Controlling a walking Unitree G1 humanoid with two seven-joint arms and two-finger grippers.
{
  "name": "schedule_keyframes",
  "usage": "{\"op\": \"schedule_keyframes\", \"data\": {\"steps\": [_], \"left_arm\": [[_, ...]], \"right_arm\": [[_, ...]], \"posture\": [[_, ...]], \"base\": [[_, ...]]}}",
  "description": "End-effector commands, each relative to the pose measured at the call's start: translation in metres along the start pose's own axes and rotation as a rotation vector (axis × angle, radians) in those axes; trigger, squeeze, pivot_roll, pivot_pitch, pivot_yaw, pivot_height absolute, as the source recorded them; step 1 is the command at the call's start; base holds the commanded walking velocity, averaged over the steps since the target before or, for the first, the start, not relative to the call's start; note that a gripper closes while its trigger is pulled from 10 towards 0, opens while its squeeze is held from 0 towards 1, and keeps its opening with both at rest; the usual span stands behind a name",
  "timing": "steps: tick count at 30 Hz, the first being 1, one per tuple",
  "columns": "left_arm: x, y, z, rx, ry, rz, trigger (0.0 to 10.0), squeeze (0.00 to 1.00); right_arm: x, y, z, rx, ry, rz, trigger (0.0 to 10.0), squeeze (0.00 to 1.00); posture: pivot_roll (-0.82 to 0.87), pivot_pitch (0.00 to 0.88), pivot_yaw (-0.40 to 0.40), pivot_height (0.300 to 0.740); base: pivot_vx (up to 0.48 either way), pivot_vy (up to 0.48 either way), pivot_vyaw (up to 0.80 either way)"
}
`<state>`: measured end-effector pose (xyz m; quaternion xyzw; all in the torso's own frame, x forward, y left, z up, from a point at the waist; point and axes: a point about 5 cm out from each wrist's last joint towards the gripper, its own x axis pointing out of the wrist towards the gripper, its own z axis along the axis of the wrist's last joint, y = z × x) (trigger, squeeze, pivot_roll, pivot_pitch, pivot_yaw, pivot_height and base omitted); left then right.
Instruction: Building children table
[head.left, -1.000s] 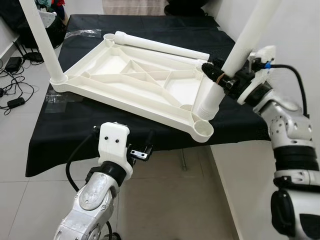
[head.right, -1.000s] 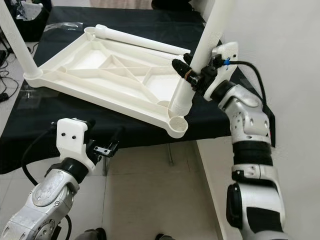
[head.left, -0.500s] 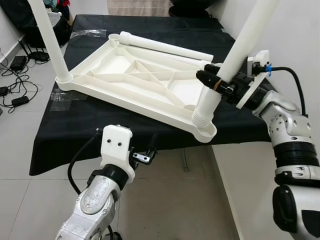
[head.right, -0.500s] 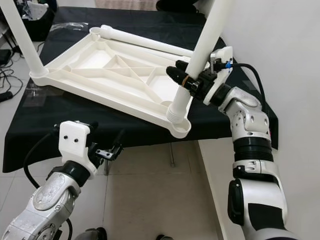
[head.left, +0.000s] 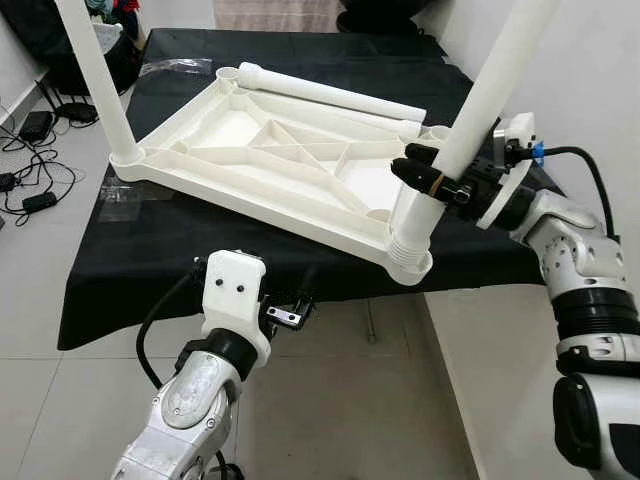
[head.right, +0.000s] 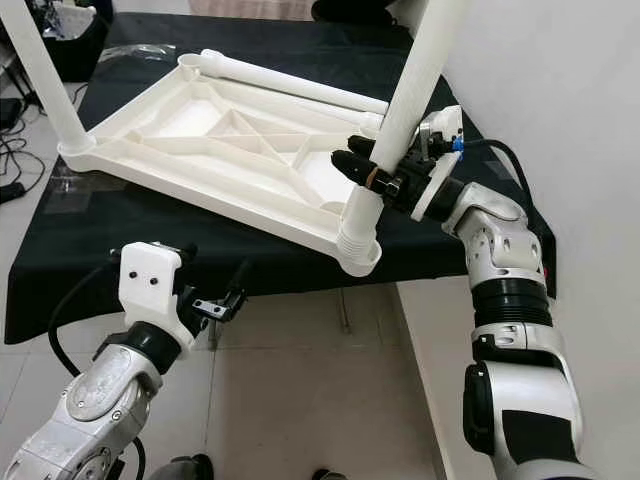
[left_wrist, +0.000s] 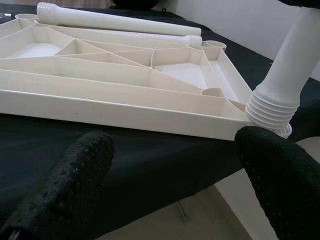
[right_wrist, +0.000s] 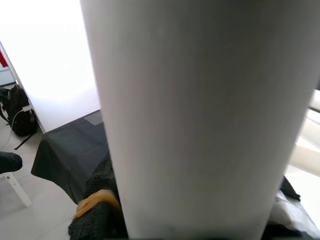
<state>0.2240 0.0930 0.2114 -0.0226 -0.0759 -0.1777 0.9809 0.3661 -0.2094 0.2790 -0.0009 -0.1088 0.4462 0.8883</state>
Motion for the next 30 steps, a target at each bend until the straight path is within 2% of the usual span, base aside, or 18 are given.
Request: {"op": "schedule_keyframes", "data": {"steps": [1, 30], "left_arm": [[-0.001, -0.003, 0.001, -0.005, 0.002, -0.008, 10.0, 0.0], [0.001, -0.001, 0.002, 0.001, 0.001, -0.012, 10.0, 0.0]], "right_arm": [[-0.009, -0.004, -0.001, -0.021, 0.011, -0.011, 10.0, 0.0], [-0.019, -0.004, -0.018, -0.043, 0.099, -0.005, 10.0, 0.0]], "posture": [[0.14, 0.205, -0.096, 0.74], [0.14, 0.22, -0.088, 0.74]], "base": [[0.0, 0.0, 0.0], [0.0, 0.0, 0.0]]}}
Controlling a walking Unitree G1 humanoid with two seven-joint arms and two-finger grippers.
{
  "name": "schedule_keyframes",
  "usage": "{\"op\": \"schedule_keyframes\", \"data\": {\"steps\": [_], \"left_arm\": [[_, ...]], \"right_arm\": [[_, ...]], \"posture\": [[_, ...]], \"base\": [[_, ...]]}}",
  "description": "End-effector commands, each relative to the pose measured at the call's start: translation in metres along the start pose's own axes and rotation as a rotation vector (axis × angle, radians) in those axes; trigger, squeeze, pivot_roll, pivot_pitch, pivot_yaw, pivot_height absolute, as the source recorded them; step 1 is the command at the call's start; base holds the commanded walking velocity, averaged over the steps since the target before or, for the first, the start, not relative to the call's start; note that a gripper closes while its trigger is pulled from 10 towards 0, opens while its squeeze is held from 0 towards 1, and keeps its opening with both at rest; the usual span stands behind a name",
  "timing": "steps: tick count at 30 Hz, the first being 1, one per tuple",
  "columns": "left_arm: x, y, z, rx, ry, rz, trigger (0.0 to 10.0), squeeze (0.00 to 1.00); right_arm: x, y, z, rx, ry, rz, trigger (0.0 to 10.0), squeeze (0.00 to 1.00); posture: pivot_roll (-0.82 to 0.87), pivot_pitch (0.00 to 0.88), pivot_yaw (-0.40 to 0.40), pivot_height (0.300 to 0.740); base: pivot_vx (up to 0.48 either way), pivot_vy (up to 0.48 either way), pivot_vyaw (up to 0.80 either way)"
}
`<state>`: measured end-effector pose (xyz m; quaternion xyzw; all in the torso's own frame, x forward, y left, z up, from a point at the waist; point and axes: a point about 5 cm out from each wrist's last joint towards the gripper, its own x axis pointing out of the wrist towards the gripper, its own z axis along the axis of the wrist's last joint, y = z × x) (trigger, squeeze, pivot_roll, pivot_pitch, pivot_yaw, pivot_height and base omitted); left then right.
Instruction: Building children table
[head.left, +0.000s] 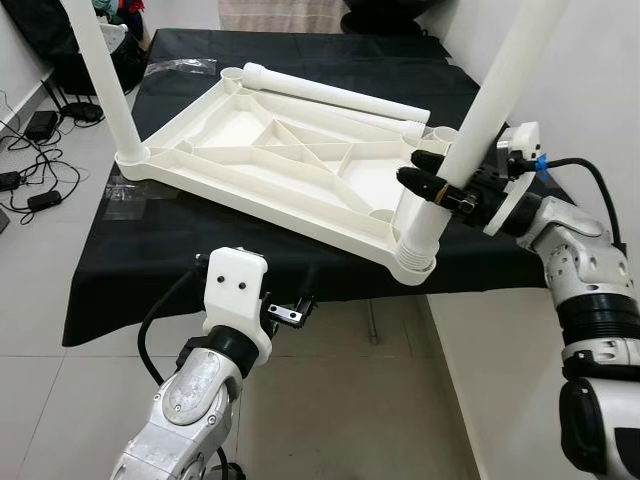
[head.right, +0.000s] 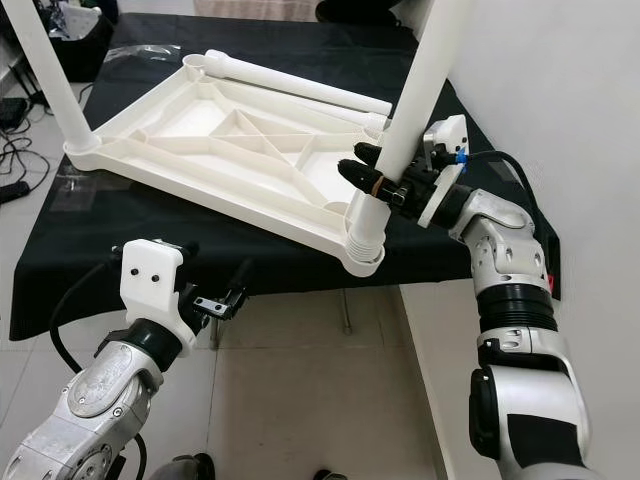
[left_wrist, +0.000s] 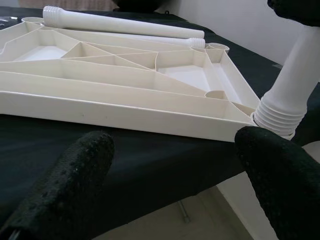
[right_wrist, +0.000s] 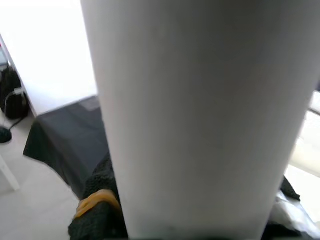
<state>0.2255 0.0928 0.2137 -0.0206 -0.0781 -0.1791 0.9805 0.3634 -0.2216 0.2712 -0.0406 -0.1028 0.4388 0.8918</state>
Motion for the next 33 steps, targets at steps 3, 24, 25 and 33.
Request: {"op": "schedule_keyframes", "data": {"steps": [3, 24, 25, 33], "left_arm": [[-0.001, -0.002, 0.0, -0.003, 0.005, -0.007, 10.0, 0.0], [0.001, -0.001, 0.002, 0.003, -0.001, -0.007, 10.0, 0.0], [0.001, -0.001, 0.002, 0.003, -0.001, -0.007, 10.0, 0.0], [0.002, -0.001, 0.002, 0.003, -0.004, -0.011, 10.0, 0.0]], "right_arm": [[-0.007, 0.001, -0.015, 0.023, 0.062, -0.001, 10.0, 0.0], [0.004, 0.002, -0.026, 0.068, 0.045, -0.085, 10.0, 0.0], [0.004, 0.002, -0.028, 0.062, 0.051, -0.11, 10.0, 0.0], [0.004, 0.007, -0.031, 0.062, 0.047, -0.076, 10.0, 0.0]], "posture": [[0.14, 0.222, -0.087, 0.74], [0.14, 0.226, -0.087, 0.74], [0.14, 0.226, -0.086, 0.74], [0.13, 0.228, -0.086, 0.74]], "base": [[0.0, 0.0, 0.0], [0.0, 0.0, 0.0], [0.0, 0.0, 0.0], [0.0, 0.0, 0.0]]}}
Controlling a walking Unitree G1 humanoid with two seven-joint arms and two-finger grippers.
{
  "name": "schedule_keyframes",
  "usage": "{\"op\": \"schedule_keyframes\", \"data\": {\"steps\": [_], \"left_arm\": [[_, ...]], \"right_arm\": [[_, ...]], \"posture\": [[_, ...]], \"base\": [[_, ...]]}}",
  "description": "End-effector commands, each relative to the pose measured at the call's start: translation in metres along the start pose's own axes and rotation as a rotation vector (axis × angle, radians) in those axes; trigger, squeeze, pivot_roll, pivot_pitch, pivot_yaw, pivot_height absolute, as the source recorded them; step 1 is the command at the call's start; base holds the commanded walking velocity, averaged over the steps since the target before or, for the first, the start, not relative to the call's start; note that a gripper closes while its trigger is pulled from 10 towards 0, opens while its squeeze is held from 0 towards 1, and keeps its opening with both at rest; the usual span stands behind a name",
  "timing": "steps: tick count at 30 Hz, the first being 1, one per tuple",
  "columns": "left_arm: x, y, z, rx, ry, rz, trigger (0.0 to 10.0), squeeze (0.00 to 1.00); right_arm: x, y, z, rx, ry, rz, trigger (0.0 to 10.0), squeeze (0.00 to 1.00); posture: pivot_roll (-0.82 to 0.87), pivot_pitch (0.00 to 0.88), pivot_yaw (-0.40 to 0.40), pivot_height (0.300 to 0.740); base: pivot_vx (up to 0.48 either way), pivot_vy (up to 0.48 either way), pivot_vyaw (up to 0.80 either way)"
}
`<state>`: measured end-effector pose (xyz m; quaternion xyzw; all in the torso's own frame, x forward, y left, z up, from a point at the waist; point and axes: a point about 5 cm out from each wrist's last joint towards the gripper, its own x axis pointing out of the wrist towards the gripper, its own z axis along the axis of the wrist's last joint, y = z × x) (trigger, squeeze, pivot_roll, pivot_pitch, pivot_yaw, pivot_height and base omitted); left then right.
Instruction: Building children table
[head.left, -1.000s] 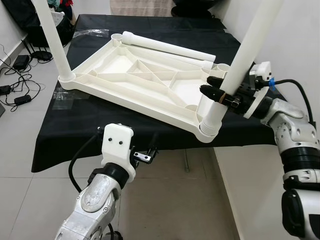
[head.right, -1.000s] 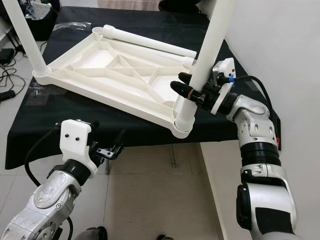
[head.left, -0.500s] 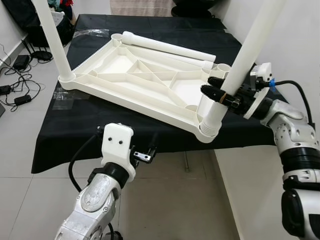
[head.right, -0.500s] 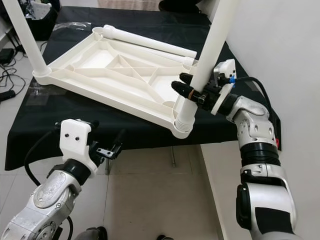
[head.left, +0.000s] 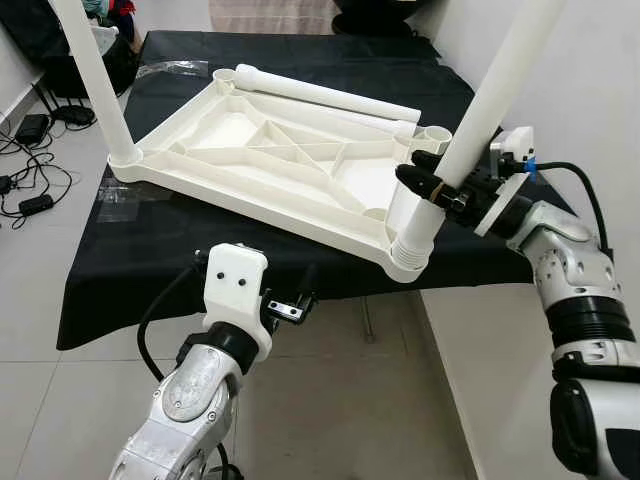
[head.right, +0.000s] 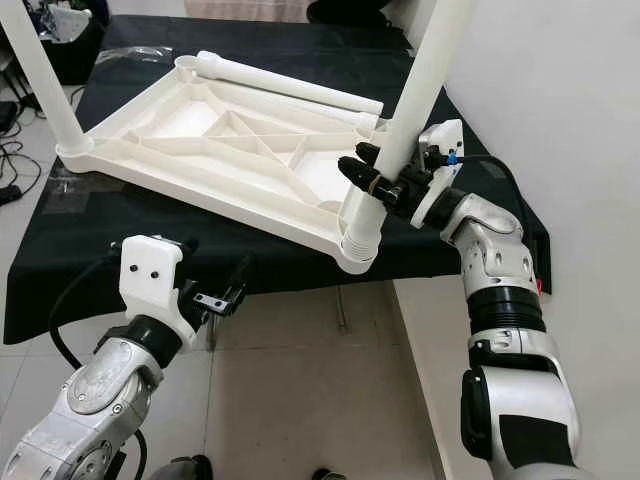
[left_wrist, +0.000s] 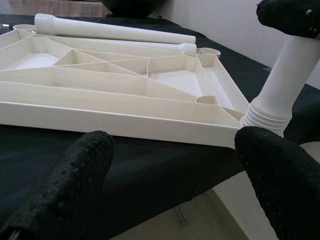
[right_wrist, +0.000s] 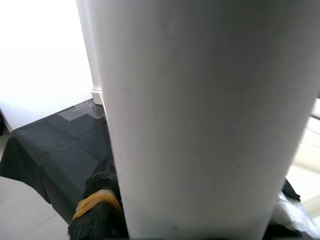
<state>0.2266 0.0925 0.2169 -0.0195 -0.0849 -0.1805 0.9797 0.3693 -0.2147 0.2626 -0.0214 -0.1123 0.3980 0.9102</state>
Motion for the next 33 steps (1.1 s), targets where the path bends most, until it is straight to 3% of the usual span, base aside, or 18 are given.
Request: {"op": "schedule_keyframes", "data": {"steps": [1, 9, 17, 19, 21, 23, 26, 30, 33], "left_arm": [[0.001, -0.001, 0.0, -0.001, 0.008, -0.007, 10.0, 0.0], [0.001, 0.0, 0.001, 0.004, 0.005, -0.006, 10.0, 0.0], [0.001, 0.0, 0.001, 0.006, 0.003, -0.004, 10.0, 0.0], [0.001, 0.0, 0.001, 0.006, 0.002, -0.004, 10.0, 0.0], [0.001, 0.0, 0.001, 0.006, 0.002, -0.004, 10.0, 0.0], [0.001, 0.0, 0.002, 0.007, 0.0, -0.004, 10.0, 0.0], [0.002, -0.001, 0.003, 0.009, -0.006, -0.008, 10.0, 0.0], [0.002, -0.001, 0.003, 0.009, -0.007, -0.009, 10.0, 0.0], [0.002, 0.0, 0.003, 0.016, -0.008, -0.01, 10.0, 0.0]], "right_arm": [[-0.004, 0.007, -0.021, 0.043, 0.075, 0.034, 10.0, 0.0], [-0.008, 0.019, -0.038, 0.026, 0.147, 0.129, 10.0, 0.0], [-0.004, 0.017, -0.044, 0.03, 0.185, 0.078, 10.0, 0.0], [-0.002, 0.01, -0.043, 0.018, 0.184, -0.008, 10.0, 0.0], [-0.002, 0.01, -0.043, 0.018, 0.184, -0.008, 10.0, 0.0], [0.002, -0.002, -0.04, 0.007, 0.174, -0.173, 10.0, 0.0], [0.004, -0.012, -0.036, 0.001, 0.164, -0.324, 10.0, 0.0], [0.004, -0.014, -0.035, -0.003, 0.163, -0.353, 10.0, 0.0], [0.004, -0.02, -0.035, -0.009, 0.154, -0.466, 10.0, 0.0]], "posture": [[0.13, 0.228, -0.086, 0.74], [0.14, 0.228, -0.09, 0.74], [0.14, 0.229, -0.088, 0.74], [0.14, 0.228, -0.09, 0.74], [0.14, 0.228, -0.09, 0.74], [0.14, 0.228, -0.09, 0.74], [0.13, 0.227, -0.088, 0.74], [0.13, 0.227, -0.088, 0.74], [0.13, 0.228, -0.09, 0.74]], "base": [[0.0, 0.0, 0.0], [0.0, 0.0, 0.0], [0.0, 0.0, 0.0], [0.0, 0.0, 0.0], [0.0, 0.0, 0.0], [0.0, 0.0, 0.0], [0.0, 0.0, 0.0], [0.0, 0.0, 0.0], [0.0, 0.0, 0.0]]}}
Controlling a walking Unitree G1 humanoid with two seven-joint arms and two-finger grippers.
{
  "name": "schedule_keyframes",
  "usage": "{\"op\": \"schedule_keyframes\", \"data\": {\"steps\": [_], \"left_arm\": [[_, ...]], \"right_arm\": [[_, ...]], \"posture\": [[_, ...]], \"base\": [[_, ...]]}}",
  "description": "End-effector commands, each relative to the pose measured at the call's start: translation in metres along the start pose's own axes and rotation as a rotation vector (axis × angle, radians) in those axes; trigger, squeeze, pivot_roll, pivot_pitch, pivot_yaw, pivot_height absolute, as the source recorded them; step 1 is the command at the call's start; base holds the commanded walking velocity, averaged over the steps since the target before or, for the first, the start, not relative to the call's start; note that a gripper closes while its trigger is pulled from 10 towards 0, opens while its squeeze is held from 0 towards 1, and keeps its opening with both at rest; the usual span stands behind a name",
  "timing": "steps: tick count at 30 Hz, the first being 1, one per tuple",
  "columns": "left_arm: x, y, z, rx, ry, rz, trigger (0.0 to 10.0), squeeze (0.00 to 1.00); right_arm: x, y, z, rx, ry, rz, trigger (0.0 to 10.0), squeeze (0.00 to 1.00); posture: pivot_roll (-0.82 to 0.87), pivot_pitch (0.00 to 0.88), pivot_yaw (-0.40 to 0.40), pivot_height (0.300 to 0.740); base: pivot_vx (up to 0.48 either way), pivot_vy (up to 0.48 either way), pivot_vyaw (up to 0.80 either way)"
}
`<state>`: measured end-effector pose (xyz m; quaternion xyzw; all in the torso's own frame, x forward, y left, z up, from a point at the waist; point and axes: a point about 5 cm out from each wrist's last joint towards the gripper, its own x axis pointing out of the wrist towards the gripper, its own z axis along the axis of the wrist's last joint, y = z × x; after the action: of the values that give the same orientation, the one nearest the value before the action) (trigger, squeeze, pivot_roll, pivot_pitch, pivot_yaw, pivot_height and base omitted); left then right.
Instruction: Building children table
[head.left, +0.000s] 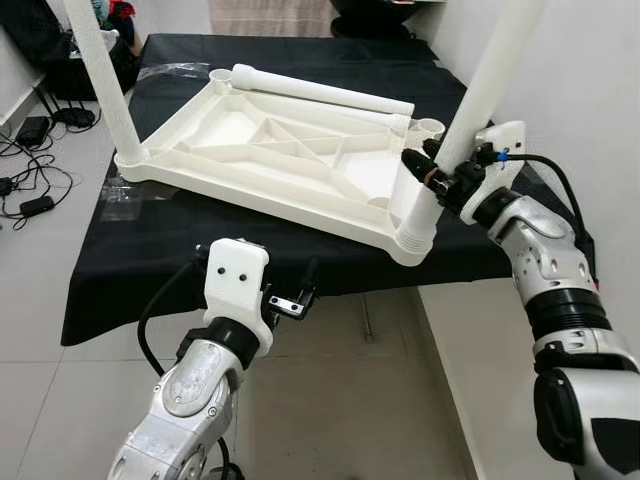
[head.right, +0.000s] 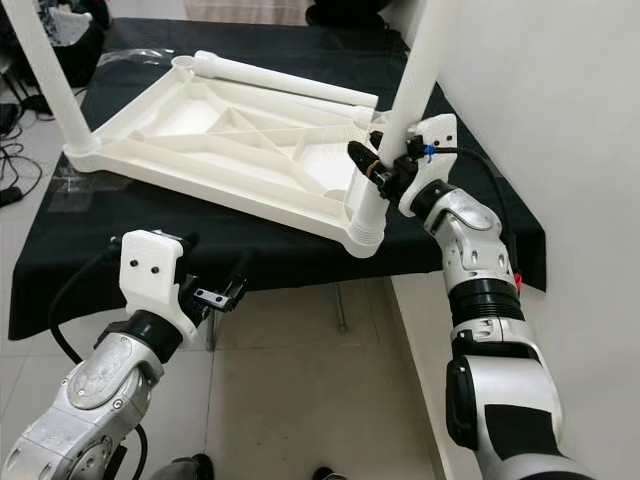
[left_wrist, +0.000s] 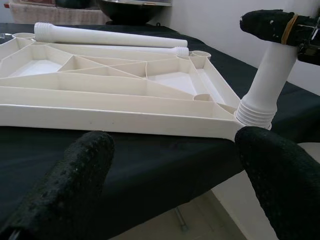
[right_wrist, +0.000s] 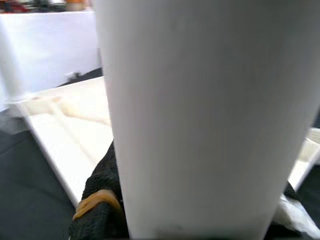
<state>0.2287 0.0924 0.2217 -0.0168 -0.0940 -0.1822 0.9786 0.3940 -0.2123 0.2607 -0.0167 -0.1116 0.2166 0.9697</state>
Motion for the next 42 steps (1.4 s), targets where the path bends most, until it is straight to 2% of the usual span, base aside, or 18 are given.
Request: {"op": "schedule_keyframes", "data": {"steps": [1, 4, 5, 6, 8, 9, 11, 14, 15, 17, 20, 24, 26, 28, 31, 36, 39, 42], "left_arm": [[0.0, 0.0, -0.001, 0.009, 0.008, -0.005, 10.0, 0.0], [0.0, 0.0, -0.001, 0.01, 0.008, -0.005, 10.0, 0.0], [0.0, 0.001, -0.001, 0.011, 0.008, -0.004, 10.0, 0.0], [0.0, 0.001, -0.001, 0.011, 0.008, -0.004, 10.0, 0.0], [0.001, 0.001, -0.001, 0.013, 0.008, -0.005, 10.0, 0.0], [0.001, 0.001, -0.001, 0.013, 0.008, -0.005, 10.0, 0.0], [0.001, 0.0, -0.001, 0.013, 0.007, -0.007, 10.0, 0.0], [0.001, 0.001, -0.001, 0.013, 0.007, -0.007, 10.0, 0.0], [0.002, 0.001, -0.001, 0.013, 0.006, -0.006, 10.0, 0.0], [0.002, 0.001, -0.001, 0.013, 0.006, -0.006, 10.0, 0.0], [0.002, 0.001, -0.001, 0.012, 0.006, -0.006, 10.0, 0.0], [0.003, 0.0, -0.001, 0.009, 0.002, -0.006, 10.0, 0.0], [0.003, 0.0, -0.001, 0.009, 0.001, -0.007, 10.0, 0.0], [0.003, -0.001, 0.0, 0.006, -0.003, -0.005, 10.0, 0.0], [0.004, -0.001, 0.0, 0.005, -0.004, -0.004, 10.0, 0.0], [0.002, -0.001, 0.0, 0.006, -0.005, 0.002, 10.0, 0.0], [0.002, -0.001, 0.0, 0.006, -0.005, 0.004, 10.0, 0.0], [0.002, -0.001, 0.0, 0.002, -0.005, 0.006, 10.0, 0.0]], "right_arm": [[-0.01, -0.009, -0.028, -0.012, 0.141, -0.113, 10.0, 0.0], [-0.008, -0.009, -0.03, -0.009, 0.146, -0.153, 10.0, 0.0], [-0.007, -0.01, -0.032, 0.01, 0.151, -0.215, 10.0, 0.0], [-0.007, -0.01, -0.032, 0.01, 0.151, -0.215, 10.0, 0.0], [-0.004, -0.009, -0.037, 0.032, 0.161, -0.339, 10.0, 0.0], [-0.004, -0.009, -0.037, 0.032, 0.161, -0.339, 10.0, 0.0], [-0.001, -0.005, -0.043, 0.046, 0.18, -0.442, 10.0, 0.0], [0.003, 0.003, -0.048, 0.056, 0.194, -0.518, 10.0, 0.0], [0.005, 0.006, -0.049, 0.042, 0.198, -0.59, 10.0, 0.0], [0.005, 0.008, -0.05, 0.03, 0.198, -0.645, 10.0, 0.0], [0.01, 0.018, -0.049, 0.018, 0.19, -0.686, 10.0, 0.0], [0.021, 0.054, -0.051, 0.027, 0.178, -0.79, 10.0, 0.0], [0.022, 0.058, -0.05, 0.023, 0.171, -0.812, 10.0, 0.0], [0.025, 0.069, -0.049, 0.037, 0.162, -0.885, 10.0, 0.0], [0.026, 0.073, -0.049, 0.047, 0.159, -0.904, 10.0, 0.0], [0.036, 0.096, -0.051, 0.102, 0.243, -1.017, 10.0, 0.0], [0.039, 0.105, -0.052, 0.151, 0.289, -1.04, 10.0, 0.0], [0.039, 0.111, -0.048, 0.154, 0.306, -1.104, 10.0, 0.0]], "posture": [[0.13, 0.23, -0.09, 0.74], [0.13, 0.229, -0.089, 0.74], [0.13, 0.23, -0.088, 0.74], [0.13, 0.23, -0.088, 0.74], [0.13, 0.231, -0.088, 0.74], [0.13, 0.231, -0.088, 0.74], [0.13, 0.23, -0.089, 0.74], [0.13, 0.231, -0.09, 0.74], [0.13, 0.231, -0.09, 0.74], [0.13, 0.231, -0.09, 0.74], [0.13, 0.231, -0.09, 0.74], [0.12, 0.231, -0.093, 0.74], [0.12, 0.228, -0.095, 0.74], [0.12, 0.23, -0.1, 0.74], [0.12, 0.23, -0.101, 0.74], [0.12, 0.232, -0.11, 0.74], [0.12, 0.233, -0.112, 0.74], [0.12, 0.234, -0.113, 0.74]], "base": [[0.0, 0.0, 0.0], [0.0, 0.0, 0.0], [0.0, 0.0, 0.0], [0.0, 0.0, 0.0], [0.0, 0.0, 0.0], [0.0, 0.0, 0.0], [0.0, 0.0, 0.0], [0.0, 0.0, 0.0], [0.0, 0.0, 0.0], [0.0, 0.0, 0.0], [0.0, 0.0, 0.0], [0.0, 0.0, 0.0], [0.0, 0.0, 0.0], [0.0, 0.0, 0.0], [0.0, 0.0, 0.0], [0.0, 0.0, 0.0], [0.0, 0.0, 0.0], [0.0, 0.0, 0.0]]}}
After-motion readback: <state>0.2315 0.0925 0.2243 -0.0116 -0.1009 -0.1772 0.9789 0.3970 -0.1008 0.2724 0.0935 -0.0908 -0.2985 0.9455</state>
